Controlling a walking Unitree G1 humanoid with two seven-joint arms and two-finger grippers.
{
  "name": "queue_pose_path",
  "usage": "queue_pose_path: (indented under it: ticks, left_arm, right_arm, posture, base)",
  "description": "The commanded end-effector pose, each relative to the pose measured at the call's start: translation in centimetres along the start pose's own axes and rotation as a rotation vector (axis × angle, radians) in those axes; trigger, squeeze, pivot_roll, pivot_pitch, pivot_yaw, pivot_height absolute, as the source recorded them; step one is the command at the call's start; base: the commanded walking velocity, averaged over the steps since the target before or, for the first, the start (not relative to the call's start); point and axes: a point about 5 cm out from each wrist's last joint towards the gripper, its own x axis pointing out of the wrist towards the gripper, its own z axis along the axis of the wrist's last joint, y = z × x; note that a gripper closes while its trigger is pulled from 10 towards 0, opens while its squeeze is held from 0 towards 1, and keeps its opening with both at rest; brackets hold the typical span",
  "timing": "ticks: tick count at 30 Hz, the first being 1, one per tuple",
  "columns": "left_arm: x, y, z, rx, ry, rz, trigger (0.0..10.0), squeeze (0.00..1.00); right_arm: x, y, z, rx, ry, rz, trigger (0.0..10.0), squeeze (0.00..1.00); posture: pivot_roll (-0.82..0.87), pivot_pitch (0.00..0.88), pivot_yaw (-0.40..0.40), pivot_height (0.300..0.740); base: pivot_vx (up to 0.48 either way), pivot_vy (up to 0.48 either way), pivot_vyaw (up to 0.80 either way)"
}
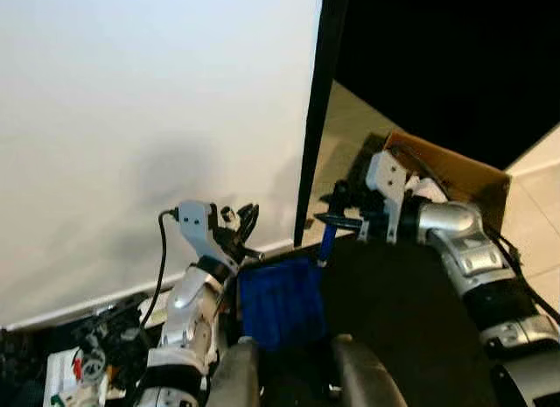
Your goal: Sweep floor
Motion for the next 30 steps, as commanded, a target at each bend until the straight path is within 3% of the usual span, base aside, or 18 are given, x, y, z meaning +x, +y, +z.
queue_pose_path:
  ticks: [1,14,20,22,24,30]
  left_arm:
    - [-1.0,0.1,-1.3,-0.029,0.047,0.030,10.0,0.00]
    - [-1.4,-0.1,-1.6,-0.031,0.051,0.039,10.0,0.00]
    - [-1.4,-0.2,-1.6,-0.034,0.051,0.036,10.0,0.00]
    - [-1.4,-0.2,-1.6,-0.034,0.050,0.037,10.0,0.00]
    - [-1.5,-0.1,-1.5,-0.034,0.050,0.041,10.0,0.00]
    - [-1.5,-0.1,-1.5,-0.035,0.050,0.043,10.0,0.00]
  right_arm:
    - [0.0,-0.5,0.2,-0.055,0.015,-0.036,10.0,0.00]
    - [0.5,-2.1,-0.1,-0.081,0.018,-0.192,10.0,0.00]
    - [1.4,-2.5,-1.4,-0.112,0.078,-0.384,10.0,0.00]
    - [1.4,-2.7,-1.6,-0.103,0.090,-0.437,10.0,0.00]
    - [1.5,-3.3,-1.9,-0.064,0.097,-0.566,10.0,0.00]
    - [1.7,-3.6,-1.9,-0.047,0.084,-0.673,10.0,0.00]
  posture:
    - [0.02,0.163,-0.024,0.740]
    - [0.02,0.164,-0.029,0.740]
    - [0.03,0.162,-0.026,0.740]
    - [0.03,0.162,-0.026,0.740]
    - [0.03,0.162,-0.026,0.740]
    - [0.04,0.156,-0.019,0.740]
  base:
    - [0.000,0.000,0.00]
    - [0.000,0.000,0.00]
    - [0.000,0.000,0.00]
    - [0.000,0.000,0.00]
    - [0.000,0.000,0.00]
    - [0.000,0.000,0.00]
